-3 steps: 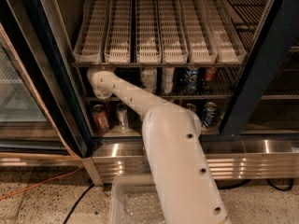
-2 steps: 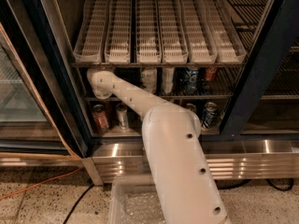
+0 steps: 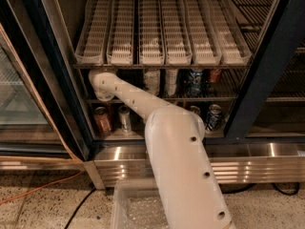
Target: Pick redbull can from middle shelf of fridge
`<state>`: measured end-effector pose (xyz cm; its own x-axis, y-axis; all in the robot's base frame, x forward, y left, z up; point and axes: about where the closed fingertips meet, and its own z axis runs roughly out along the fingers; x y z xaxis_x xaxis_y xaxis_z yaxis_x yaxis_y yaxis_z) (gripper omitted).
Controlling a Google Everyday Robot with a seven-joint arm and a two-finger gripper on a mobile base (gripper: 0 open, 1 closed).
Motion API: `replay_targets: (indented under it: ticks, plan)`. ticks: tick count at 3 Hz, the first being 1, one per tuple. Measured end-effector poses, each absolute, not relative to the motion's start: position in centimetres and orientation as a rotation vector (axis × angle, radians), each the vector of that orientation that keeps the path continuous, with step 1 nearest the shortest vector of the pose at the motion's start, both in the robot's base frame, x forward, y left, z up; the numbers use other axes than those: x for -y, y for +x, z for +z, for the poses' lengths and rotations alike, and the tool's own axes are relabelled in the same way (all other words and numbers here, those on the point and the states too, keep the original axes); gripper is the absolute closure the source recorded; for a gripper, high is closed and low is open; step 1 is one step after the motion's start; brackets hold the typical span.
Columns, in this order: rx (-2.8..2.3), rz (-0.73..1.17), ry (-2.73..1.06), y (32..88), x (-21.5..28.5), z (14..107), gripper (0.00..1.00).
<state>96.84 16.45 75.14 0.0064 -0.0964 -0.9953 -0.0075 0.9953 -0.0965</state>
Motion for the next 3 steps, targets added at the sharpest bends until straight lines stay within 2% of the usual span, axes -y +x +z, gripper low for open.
replay_targets:
  ticks: [1,3]
  plan:
    - [-1.563,-0.070,-0.082,96.8,-16.4,75.1,0.25]
    - [-1.562,-0.085,-0.068,98.3,-16.0,75.3,0.29]
